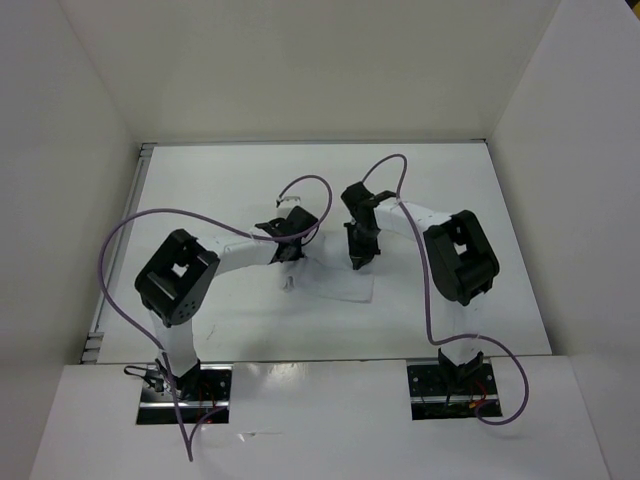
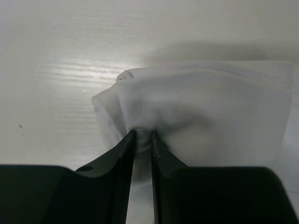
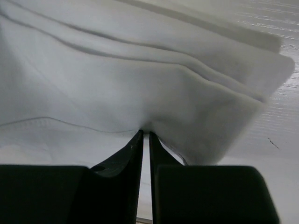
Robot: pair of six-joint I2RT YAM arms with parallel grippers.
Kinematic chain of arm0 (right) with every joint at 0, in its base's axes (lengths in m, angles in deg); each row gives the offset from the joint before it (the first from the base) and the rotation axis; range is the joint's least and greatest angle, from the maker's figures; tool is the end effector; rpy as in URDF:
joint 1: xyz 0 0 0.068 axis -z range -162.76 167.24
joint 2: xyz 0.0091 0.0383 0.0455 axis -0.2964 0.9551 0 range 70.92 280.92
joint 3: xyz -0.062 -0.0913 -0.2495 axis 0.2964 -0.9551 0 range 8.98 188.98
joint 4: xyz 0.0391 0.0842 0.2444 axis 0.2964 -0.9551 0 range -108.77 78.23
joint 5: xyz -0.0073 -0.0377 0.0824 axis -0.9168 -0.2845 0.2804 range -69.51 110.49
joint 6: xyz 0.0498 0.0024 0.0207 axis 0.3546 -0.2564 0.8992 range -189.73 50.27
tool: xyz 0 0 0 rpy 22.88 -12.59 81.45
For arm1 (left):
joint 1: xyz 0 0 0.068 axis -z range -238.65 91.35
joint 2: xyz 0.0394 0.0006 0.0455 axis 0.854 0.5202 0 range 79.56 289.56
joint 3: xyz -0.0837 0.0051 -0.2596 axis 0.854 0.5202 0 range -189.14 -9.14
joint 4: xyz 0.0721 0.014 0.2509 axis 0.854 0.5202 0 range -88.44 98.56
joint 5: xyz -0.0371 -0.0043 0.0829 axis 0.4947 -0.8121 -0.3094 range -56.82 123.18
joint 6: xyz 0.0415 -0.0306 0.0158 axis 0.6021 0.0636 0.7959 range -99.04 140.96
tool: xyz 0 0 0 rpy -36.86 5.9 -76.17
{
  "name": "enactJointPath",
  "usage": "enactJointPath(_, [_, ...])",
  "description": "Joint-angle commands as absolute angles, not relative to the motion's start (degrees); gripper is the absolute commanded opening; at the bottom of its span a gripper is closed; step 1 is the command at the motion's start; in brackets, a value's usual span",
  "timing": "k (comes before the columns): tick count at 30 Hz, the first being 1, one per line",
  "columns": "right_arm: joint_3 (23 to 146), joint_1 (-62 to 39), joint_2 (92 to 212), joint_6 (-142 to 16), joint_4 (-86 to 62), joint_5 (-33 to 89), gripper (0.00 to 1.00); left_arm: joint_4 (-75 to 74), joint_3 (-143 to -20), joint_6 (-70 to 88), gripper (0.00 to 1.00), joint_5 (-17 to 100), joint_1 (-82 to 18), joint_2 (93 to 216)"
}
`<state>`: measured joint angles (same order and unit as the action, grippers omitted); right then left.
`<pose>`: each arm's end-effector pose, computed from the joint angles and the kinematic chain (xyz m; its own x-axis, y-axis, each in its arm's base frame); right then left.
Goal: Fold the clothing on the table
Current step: Fold the skirt
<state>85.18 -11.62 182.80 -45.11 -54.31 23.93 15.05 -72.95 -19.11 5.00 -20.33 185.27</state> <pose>0.3272 0.1828 0.1570 -0.9846 -0.0679 -0.1612 -0.0906 0.9862 0.1385 0.3037 -0.2185 0.1620 -0.7106 -0.1616 -0.6848 -0.1584 0.9850 -0.0681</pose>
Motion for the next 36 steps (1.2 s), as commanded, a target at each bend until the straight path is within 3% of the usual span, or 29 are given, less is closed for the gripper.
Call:
enactJointPath(1, [81.94,-10.71,184.22,-44.86,-50.80,21.10,0.14,16.32,-74.26,-15.86,0.27,2.86,-23.40,188.63])
enactJointPath(10, [77.62,-10.71,181.05,-43.19,-50.35,21.19,0.12,11.76,-78.03,-9.72,0.34,6.90,-30.34,189.85])
enactJointPath(20, [73.14,-11.32,181.14,-42.66,-49.83,25.05,0.12,9.99,-89.18,-2.95,0.39,8.65,-30.88,195.91])
enactJointPath(24, [73.14,-11.85,175.97,-42.66,-50.61,26.46,0.12,10.86,-93.50,-0.40,0.42,8.66,-30.88,196.63])
enactJointPath(26, [76.81,-11.85,171.32,-43.27,-51.23,24.97,0.31,11.92,-94.04,-0.39,0.47,8.66,-30.88,193.48])
enactJointPath(28, [82.26,-11.85,169.54,-44.85,-52.02,24.36,0.43,11.23,-91.85,-0.39,0.67,9.27,-30.88,187.60])
enactJointPath(32, [93.84,-11.85,173.55,-48.89,-55.27,24.35,0.47,11.22,-86.14,-1.88,0.75,10.51,-30.36,175.57])
enactJointPath(36, [99.41,-11.32,180.06,-54.51,-54.75,25.76,0.47,12.54,-79.46,-5.83,0.73,12.08,-28.86,168.95])
